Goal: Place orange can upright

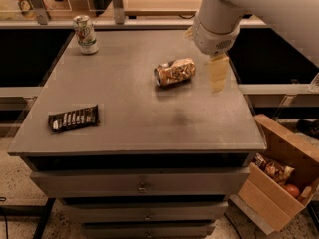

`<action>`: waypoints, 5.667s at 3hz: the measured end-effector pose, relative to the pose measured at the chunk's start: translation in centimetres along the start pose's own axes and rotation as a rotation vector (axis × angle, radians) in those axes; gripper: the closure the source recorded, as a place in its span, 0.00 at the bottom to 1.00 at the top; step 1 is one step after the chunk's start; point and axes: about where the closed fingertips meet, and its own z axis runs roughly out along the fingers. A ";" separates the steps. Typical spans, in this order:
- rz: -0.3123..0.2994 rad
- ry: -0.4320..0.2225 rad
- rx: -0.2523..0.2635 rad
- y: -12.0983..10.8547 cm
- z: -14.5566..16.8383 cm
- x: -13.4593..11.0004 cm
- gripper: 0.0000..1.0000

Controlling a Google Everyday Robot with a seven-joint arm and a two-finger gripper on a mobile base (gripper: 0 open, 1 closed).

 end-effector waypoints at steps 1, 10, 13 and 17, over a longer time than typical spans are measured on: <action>-0.027 -0.075 -0.008 -1.2 0.8 -2.0 0.00; 0.097 -0.139 -0.196 -4.3 9.2 -7.3 0.64; 0.230 -0.310 -0.187 -4.4 1.9 -4.4 1.00; 0.548 -1.026 0.050 -3.5 -11.1 -1.9 1.00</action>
Offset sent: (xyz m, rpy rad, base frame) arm 0.0110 0.0804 -0.0174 0.1184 0.0845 0.1490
